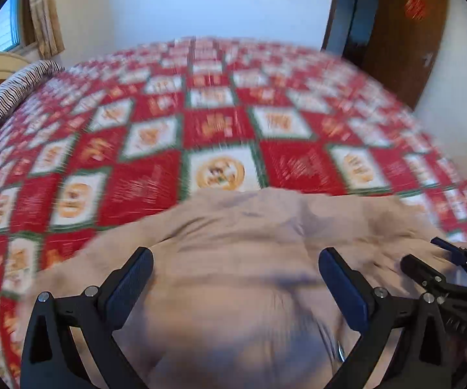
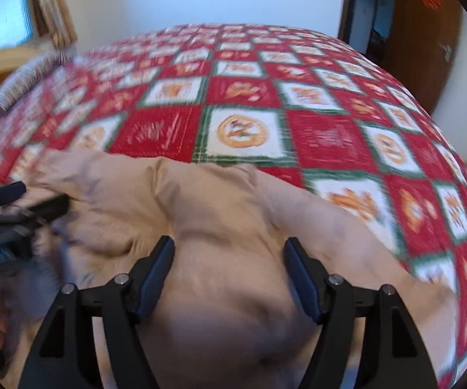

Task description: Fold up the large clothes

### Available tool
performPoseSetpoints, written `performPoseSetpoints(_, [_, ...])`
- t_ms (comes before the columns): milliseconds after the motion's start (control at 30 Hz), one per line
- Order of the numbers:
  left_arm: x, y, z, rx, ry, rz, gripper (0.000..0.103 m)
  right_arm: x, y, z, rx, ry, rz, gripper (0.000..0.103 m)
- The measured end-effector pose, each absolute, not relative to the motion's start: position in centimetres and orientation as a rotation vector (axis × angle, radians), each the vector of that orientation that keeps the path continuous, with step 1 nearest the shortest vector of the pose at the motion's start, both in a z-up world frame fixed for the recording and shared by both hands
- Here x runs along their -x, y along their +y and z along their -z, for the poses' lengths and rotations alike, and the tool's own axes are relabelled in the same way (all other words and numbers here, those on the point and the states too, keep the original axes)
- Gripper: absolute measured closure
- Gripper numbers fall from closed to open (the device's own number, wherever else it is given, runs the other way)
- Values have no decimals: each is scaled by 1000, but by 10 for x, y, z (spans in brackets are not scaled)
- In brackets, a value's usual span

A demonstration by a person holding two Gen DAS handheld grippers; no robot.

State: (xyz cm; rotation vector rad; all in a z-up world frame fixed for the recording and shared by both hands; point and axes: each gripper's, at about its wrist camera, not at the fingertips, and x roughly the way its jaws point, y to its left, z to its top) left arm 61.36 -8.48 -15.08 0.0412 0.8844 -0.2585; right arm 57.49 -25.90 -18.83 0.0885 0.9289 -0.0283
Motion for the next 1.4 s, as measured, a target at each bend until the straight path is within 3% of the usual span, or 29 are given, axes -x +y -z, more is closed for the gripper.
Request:
performPoseSetpoints(100, [-560, -50, 133, -96, 837, 224, 1, -521, -269, 164, -117, 885, 7, 11])
performPoseSetpoints(500, [-330, 100, 171, -22, 837, 107, 1, -295, -313, 178, -154, 916, 86, 11])
performPoseSetpoints(867, [-238, 142, 217, 144, 871, 100, 1, -185, -311, 206, -304, 934, 81, 11])
performPoseSetpoints(1133, [-212, 125, 230, 145, 849, 203, 2, -137, -294, 226, -344, 965, -14, 31])
performPoseSetpoints(1167, [-210, 124, 228, 146, 844, 218, 6, -132, -290, 228, -340, 961, -15, 33])
performPoseSetpoints(1233, [-207, 120, 226, 148, 848, 246, 32, -128, -285, 228, -336, 953, -27, 46])
performPoseSetpoints(1267, [-206, 118, 224, 136, 847, 248, 38, -128, -283, 227, -340, 949, -40, 59])
performPoseSetpoints(1300, [-204, 115, 222, 114, 841, 256, 53, -126, -280, 226, -338, 944, -54, 72])
performPoseSetpoints(1333, [-202, 112, 219, 91, 834, 263, 67, -126, -279, 224, -341, 939, -73, 77])
performPoseSetpoints(1400, [-198, 109, 211, 46, 820, 264, 83, -125, -276, 221, -342, 928, -79, 85])
